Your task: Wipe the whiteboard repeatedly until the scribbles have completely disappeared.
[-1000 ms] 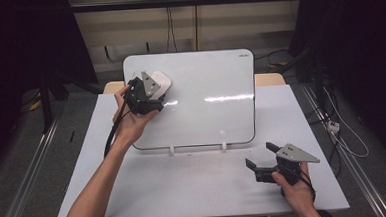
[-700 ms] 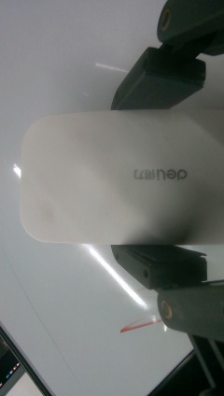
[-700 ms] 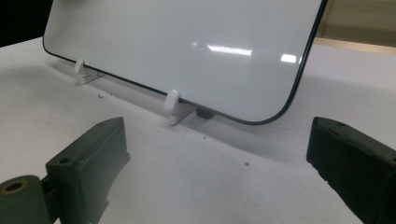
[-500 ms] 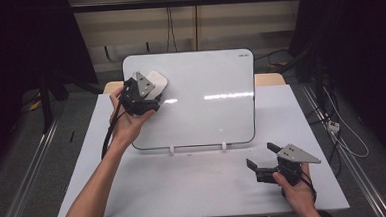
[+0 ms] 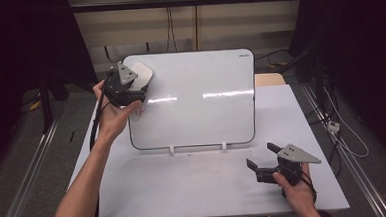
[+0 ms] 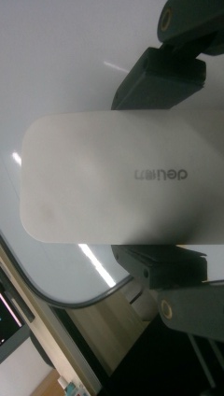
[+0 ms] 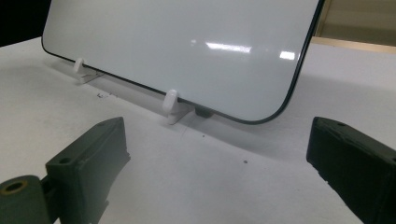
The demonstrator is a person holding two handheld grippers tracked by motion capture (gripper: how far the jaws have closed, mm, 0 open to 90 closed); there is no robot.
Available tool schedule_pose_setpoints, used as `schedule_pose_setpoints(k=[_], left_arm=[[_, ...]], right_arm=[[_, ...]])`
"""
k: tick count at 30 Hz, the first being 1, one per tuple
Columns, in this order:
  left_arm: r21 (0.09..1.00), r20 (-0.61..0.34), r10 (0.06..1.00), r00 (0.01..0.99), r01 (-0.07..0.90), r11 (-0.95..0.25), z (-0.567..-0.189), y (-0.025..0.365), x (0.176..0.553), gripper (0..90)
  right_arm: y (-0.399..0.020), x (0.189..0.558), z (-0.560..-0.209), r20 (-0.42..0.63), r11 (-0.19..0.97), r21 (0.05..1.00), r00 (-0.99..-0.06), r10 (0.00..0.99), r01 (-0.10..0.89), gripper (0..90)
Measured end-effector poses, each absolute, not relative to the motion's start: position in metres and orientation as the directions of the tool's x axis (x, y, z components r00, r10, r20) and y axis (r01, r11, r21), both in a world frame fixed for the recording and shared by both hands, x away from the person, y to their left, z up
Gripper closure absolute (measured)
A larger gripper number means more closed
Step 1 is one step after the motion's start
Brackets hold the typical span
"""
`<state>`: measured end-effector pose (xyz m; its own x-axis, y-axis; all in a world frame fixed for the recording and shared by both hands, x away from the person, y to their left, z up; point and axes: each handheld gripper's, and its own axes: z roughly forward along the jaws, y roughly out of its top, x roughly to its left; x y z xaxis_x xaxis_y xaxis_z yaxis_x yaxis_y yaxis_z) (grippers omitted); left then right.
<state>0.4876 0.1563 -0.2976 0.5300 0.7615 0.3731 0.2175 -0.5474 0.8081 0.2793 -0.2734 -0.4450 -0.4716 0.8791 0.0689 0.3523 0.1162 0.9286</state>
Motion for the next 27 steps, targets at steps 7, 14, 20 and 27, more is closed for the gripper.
schedule_pose_setpoints(k=[7,14,20,27], left_arm=[[0.800,0.395,0.761,0.514,0.213,-0.560,-0.300,0.153,0.485,31.2],[0.789,0.412,0.748,0.521,0.207,-0.579,-0.312,0.151,0.476,31.1],[0.784,0.416,0.740,0.529,0.204,-0.586,-0.327,0.151,0.465,31.0],[0.776,0.429,0.733,0.528,0.200,-0.598,-0.342,0.151,0.452,31.0]], right_arm=[[-0.272,0.280,-0.445,0.071,0.116,0.928,-0.474,0.878,0.354,5.1],[-0.271,0.280,-0.445,0.070,0.116,0.929,-0.472,0.879,0.353,5.1],[-0.270,0.281,-0.445,0.070,0.117,0.928,-0.476,0.877,0.353,5.1],[-0.269,0.282,-0.445,0.070,0.120,0.927,-0.476,0.876,0.356,5.1]])
